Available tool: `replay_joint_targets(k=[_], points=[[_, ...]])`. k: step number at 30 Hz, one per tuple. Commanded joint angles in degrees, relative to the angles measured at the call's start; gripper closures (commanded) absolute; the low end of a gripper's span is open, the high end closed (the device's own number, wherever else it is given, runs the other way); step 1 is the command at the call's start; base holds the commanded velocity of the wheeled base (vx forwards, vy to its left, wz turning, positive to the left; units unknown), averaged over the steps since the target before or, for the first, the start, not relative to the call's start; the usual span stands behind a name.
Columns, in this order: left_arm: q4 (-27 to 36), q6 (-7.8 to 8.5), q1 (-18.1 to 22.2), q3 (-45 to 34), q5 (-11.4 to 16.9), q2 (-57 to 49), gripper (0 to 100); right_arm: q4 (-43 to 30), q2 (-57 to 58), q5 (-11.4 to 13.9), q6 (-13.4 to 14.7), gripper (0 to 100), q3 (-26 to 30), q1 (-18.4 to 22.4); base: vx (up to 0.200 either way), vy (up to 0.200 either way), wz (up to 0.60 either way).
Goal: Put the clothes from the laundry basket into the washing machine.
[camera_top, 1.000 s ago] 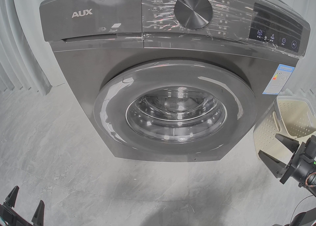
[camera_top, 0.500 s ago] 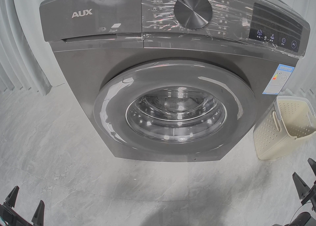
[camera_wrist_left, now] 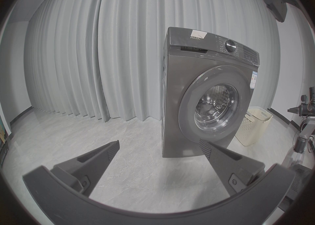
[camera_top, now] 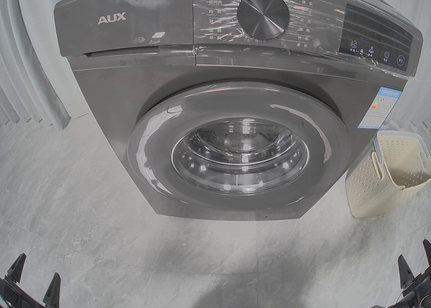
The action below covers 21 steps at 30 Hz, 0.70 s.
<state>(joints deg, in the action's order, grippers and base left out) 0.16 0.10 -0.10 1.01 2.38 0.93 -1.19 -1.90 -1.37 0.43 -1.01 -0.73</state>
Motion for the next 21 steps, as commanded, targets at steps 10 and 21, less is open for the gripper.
replay_joint_targets(k=[10, 21], points=[[-0.2, 0.61, 0.1, -1.0, 0.2, -0.7, 0, 0.8, 1.9, 0.6, -0.5, 0, 0.9, 0.1, 0.0, 0.0, 0.0], [-0.2, 0.43, 0.1, -1.0, 0.2, -0.7, 0, 0.8, 1.9, 1.4, -0.7, 0, 0.8, 0.1, 0.0, 0.0, 0.0]])
